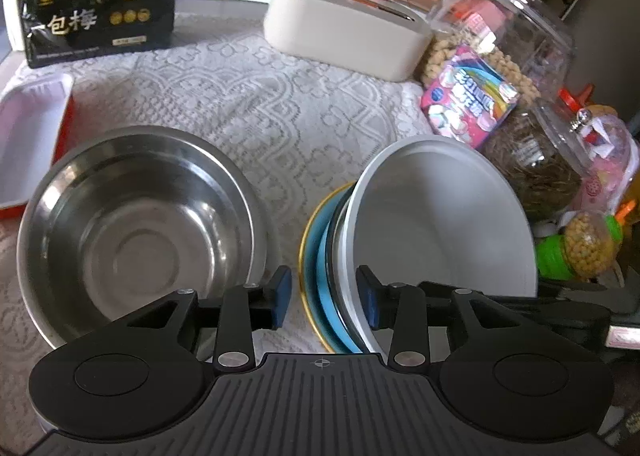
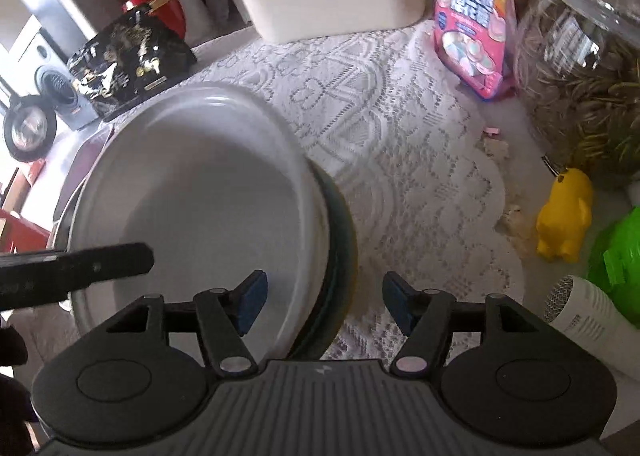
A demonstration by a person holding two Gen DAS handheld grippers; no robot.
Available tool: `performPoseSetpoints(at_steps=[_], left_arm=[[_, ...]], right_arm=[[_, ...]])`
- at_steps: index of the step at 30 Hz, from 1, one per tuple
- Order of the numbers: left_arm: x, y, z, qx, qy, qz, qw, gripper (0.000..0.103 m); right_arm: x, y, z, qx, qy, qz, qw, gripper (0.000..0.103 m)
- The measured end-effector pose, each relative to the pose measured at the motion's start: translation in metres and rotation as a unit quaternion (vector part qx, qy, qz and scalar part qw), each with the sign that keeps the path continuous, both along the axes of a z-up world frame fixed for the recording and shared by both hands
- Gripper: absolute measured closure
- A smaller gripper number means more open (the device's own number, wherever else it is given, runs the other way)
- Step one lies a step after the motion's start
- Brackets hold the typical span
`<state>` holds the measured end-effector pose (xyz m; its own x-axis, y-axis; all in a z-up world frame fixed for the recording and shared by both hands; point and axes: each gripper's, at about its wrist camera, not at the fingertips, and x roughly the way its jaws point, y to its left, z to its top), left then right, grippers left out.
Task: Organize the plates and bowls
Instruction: 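Grasp the rim of the stacked bowls with the left gripper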
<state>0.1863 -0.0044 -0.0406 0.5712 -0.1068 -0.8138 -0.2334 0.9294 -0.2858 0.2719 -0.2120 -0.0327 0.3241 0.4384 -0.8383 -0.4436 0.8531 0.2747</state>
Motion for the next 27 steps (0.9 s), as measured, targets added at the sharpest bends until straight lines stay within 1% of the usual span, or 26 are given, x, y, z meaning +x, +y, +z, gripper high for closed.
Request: performPoseSetpoints(at_steps=[2,5,8,10,11,12,15,18,21,27], left_arm=[[0.002,0.0,-0.002,-0.001,0.004,-0.003,1.0,0.065],[0.008,0.002,-0.008,-0.022,0.011,-0.007,0.9997,0.067],[0.013,0.002,-0.013,-0.029,0.018,-0.012,0.9994,0.066],[0.015,0.001,-0.015,-0.027,0.02,-0.016,0.9993,0.065],[0.016,0.001,-0.015,-0.027,0.021,-0.017,0.9993,0.063],[0.018,0.0,-0.016,-0.028,0.022,-0.02,0.9992,0.061],[0.024,-0.004,-0.018,-0.023,0.03,-0.022,0.999,0.059],[0.029,-0.008,-0.019,-0.011,0.039,-0.017,0.999,0.059],[0.029,-0.009,-0.018,-0.013,0.046,-0.012,0.9988,0.058],[0.023,-0.015,-0.021,-0.039,0.068,-0.028,0.9965,0.056]], right_arm=[[0.0,0.0,0.001,0.005,0.002,0.001,1.0,0.039],[0.004,0.0,-0.001,0.008,0.009,-0.005,1.0,0.039],[0.009,-0.002,-0.005,0.019,0.03,-0.011,0.999,0.039],[0.011,-0.003,-0.01,0.03,0.047,-0.011,0.998,0.039],[0.012,-0.003,-0.013,0.036,0.056,-0.009,0.998,0.039],[0.013,-0.003,-0.014,0.042,0.062,-0.007,0.997,0.039],[0.016,0.001,-0.018,0.06,0.076,0.001,0.995,0.039],[0.016,0.003,-0.016,0.068,0.077,0.007,0.995,0.04],[0.013,0.001,-0.014,0.072,0.073,0.004,0.995,0.04],[0.001,-0.013,-0.007,0.073,0.065,0.003,0.995,0.04]])
